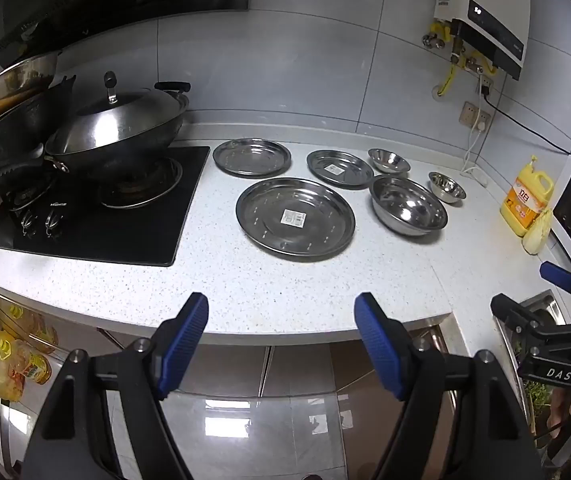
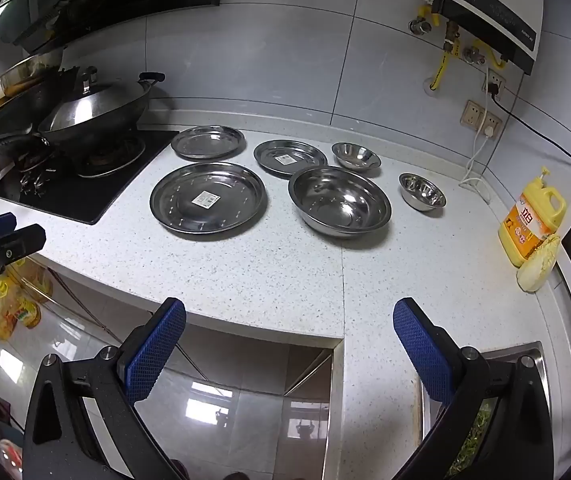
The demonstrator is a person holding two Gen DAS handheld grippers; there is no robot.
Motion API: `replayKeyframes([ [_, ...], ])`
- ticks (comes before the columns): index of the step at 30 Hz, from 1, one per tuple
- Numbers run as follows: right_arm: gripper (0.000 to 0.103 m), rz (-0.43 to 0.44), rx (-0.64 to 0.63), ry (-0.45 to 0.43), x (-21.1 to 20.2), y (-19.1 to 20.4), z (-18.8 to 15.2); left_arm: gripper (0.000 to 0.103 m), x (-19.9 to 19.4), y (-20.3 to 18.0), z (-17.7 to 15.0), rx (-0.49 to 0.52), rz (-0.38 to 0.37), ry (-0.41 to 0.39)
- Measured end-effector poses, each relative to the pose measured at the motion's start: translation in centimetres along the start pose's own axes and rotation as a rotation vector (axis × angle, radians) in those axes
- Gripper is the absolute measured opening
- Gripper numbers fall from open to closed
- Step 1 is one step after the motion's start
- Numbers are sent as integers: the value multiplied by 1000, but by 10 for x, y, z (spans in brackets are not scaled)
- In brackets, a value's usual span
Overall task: Organize plates and bowls
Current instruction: 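Move both tools toward the rim of the large labeled steel plate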
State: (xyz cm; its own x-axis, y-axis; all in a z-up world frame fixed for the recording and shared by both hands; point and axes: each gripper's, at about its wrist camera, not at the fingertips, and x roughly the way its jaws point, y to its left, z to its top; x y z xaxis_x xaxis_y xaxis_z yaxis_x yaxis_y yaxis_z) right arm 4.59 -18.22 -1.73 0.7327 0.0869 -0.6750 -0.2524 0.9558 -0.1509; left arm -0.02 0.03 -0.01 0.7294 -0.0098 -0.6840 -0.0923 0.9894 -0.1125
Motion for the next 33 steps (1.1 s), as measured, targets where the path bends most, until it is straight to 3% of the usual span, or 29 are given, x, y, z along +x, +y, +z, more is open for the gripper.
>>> replayKeyframes([
  [33, 102, 20, 1, 10, 14, -4, 11, 75, 22, -7, 4, -13, 12, 36],
])
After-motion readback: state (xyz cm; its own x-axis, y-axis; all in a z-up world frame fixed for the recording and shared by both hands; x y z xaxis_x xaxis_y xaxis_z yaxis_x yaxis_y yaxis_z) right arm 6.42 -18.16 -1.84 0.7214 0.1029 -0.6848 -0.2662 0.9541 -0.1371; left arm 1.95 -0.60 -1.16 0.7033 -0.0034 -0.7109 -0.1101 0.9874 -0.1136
